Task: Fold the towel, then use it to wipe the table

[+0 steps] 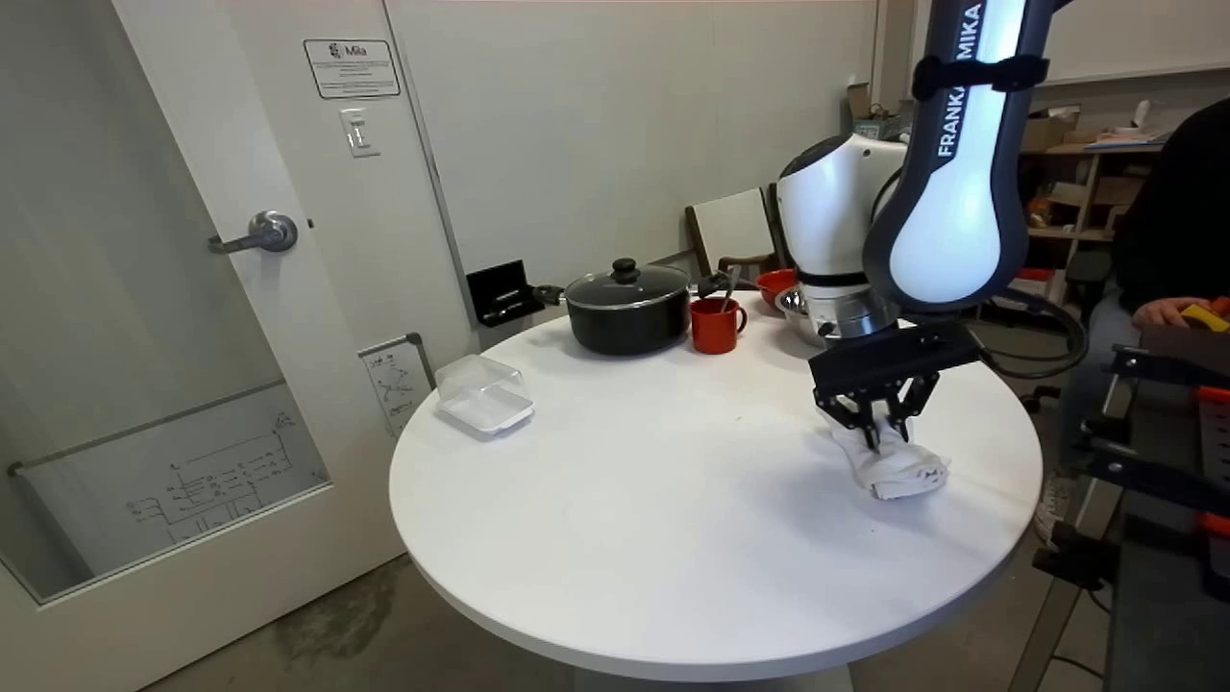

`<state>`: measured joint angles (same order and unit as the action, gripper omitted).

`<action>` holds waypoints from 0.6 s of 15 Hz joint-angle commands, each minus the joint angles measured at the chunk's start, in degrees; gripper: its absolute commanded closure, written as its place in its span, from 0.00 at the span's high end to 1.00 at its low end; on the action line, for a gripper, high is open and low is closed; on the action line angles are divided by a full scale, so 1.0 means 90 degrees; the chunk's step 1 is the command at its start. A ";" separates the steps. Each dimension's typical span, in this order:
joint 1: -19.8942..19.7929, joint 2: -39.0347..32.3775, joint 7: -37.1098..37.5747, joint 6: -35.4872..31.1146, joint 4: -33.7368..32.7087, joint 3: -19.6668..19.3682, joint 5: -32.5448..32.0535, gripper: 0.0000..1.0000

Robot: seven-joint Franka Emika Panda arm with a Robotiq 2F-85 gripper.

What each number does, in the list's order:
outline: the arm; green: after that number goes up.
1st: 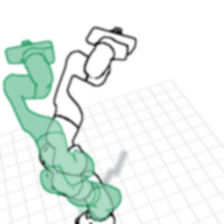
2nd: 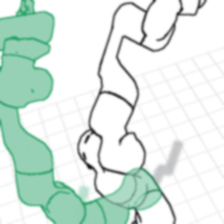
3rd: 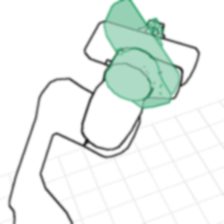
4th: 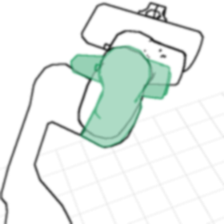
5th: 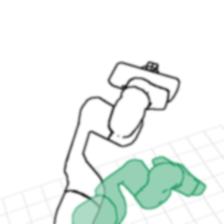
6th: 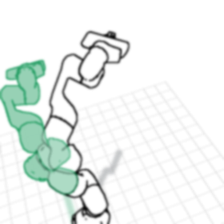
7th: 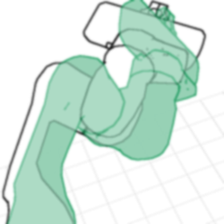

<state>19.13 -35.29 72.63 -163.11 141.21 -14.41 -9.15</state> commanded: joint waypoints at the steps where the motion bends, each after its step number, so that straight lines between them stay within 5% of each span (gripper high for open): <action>1: -0.0095 -0.0128 -0.0136 -0.0883 0.0211 0.0128 0.0451 0.05; 9: 0.0878 -0.0444 -0.0247 -0.1652 -0.0224 -0.0090 0.1021 0.05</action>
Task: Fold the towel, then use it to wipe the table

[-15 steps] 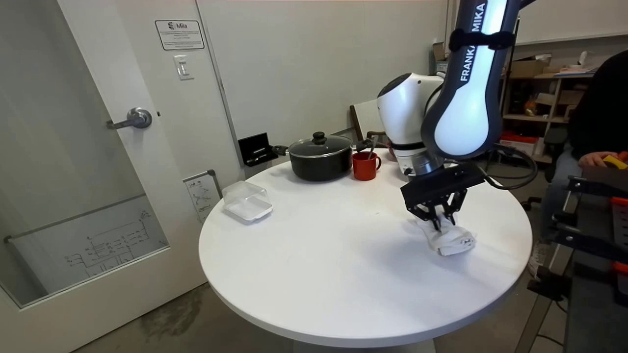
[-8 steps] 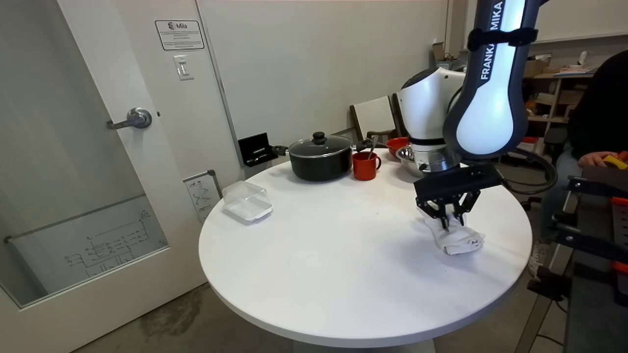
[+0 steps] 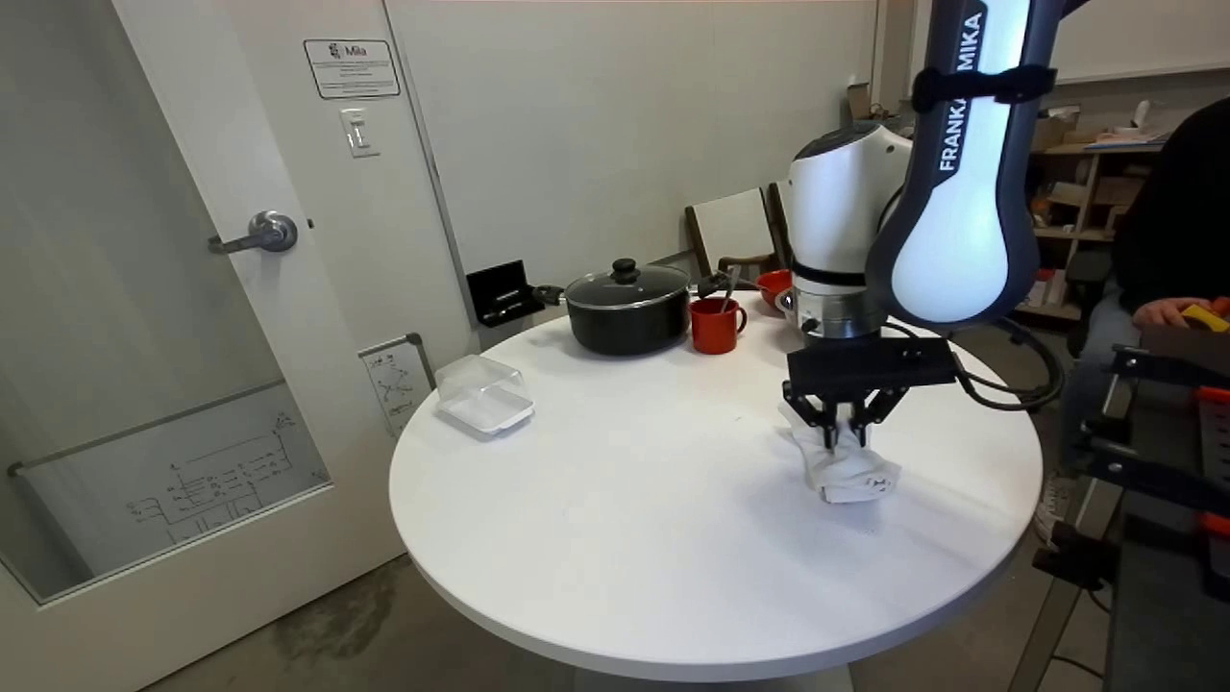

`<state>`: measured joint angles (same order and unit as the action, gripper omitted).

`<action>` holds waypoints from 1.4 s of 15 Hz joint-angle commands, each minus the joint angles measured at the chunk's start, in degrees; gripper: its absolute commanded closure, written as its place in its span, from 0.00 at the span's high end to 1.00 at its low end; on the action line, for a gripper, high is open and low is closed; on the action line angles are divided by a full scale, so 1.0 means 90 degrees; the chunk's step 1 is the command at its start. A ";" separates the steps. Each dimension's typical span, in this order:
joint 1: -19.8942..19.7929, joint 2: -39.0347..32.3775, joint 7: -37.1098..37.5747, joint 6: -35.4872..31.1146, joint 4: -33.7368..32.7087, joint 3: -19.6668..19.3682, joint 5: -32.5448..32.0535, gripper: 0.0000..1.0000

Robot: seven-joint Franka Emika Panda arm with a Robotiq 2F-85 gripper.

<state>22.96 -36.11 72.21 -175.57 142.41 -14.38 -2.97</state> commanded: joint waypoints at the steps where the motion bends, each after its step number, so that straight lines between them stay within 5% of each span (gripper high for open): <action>1: 0.0529 -0.0457 -0.0236 -0.0244 -0.0523 -0.0060 0.0399 0.05; 9: 0.1365 -0.1165 -0.0171 -0.0147 -0.1858 -0.0397 0.0597 0.05; 21: 0.1486 -0.1928 -0.0032 0.0045 -0.3609 -0.0761 0.0990 0.05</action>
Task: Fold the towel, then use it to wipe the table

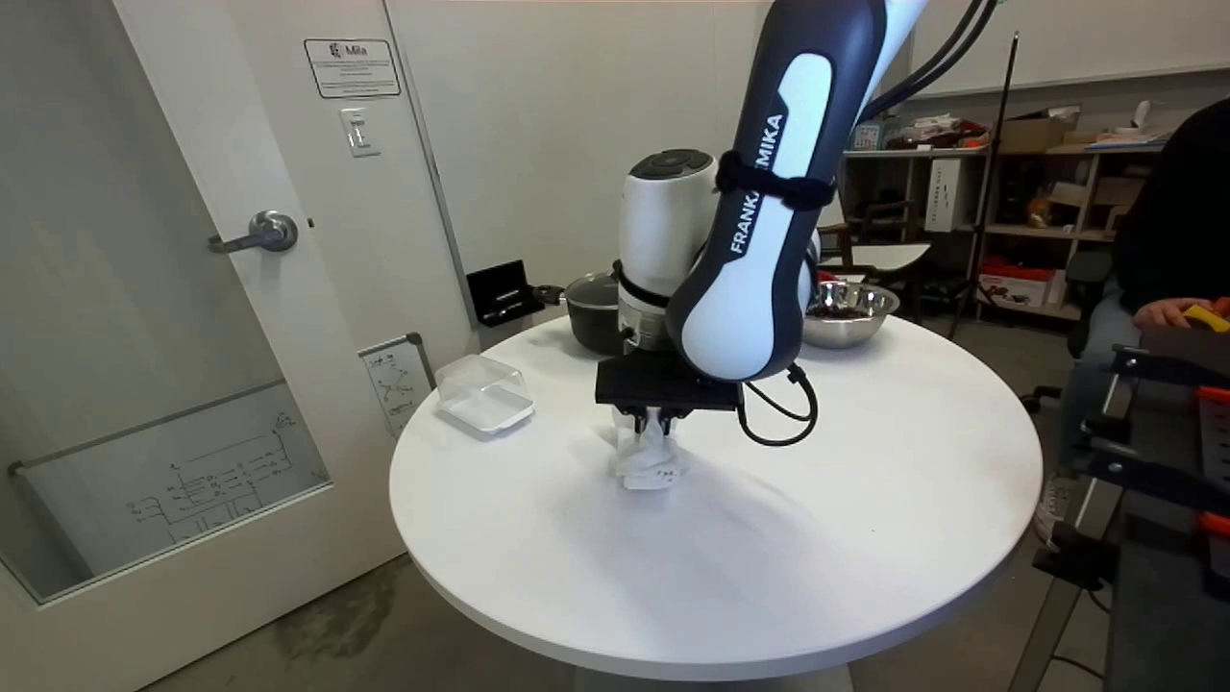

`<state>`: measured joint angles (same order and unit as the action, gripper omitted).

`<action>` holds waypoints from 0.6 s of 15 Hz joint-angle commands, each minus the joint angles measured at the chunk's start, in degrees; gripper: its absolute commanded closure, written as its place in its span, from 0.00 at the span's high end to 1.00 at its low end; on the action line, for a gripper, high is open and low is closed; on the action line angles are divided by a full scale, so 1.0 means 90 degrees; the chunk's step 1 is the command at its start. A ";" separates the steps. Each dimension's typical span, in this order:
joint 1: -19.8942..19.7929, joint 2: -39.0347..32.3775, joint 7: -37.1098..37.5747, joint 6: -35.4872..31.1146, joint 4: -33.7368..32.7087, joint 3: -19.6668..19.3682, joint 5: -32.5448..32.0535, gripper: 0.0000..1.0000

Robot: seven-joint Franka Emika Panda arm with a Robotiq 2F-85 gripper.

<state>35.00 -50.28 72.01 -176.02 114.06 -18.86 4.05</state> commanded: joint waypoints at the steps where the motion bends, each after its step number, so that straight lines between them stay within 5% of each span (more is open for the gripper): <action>1: 0.0191 -0.0428 0.0008 0.0119 -0.0497 -0.0377 0.0210 0.05; 6: 0.0155 -0.0693 0.0004 0.0137 -0.0155 -0.0665 0.0265 0.05; 9: 0.0525 -0.0513 0.0203 0.0562 0.0320 -0.1102 0.0278 0.05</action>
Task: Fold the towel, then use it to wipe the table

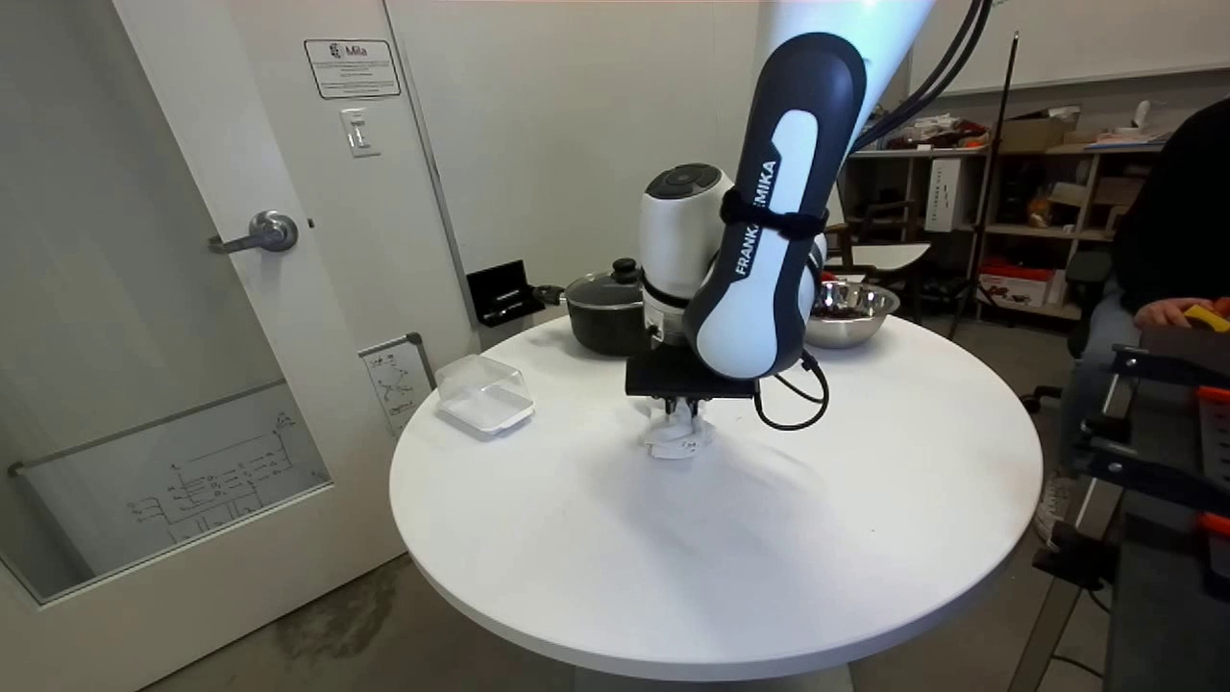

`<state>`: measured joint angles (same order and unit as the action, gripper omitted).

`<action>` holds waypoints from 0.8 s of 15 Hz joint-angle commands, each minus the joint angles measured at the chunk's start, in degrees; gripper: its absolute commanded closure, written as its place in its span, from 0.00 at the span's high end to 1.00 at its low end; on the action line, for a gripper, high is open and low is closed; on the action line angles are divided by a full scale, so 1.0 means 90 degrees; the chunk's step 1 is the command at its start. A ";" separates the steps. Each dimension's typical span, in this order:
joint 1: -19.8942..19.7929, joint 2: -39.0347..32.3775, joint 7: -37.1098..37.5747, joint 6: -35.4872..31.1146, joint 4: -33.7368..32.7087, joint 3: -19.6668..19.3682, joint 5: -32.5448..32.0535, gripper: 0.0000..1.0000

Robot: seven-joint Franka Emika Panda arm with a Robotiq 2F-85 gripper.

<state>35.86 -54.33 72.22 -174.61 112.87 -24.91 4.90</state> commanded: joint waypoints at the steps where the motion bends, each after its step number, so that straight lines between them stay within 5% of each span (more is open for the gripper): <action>1: 0.0584 0.0023 0.0260 0.0563 0.0641 -0.0602 0.0131 0.05; 12: 0.1407 0.0541 0.0949 0.2972 0.1844 -0.1266 -0.0808 0.05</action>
<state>47.11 -50.70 77.48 -153.21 126.94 -35.61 1.39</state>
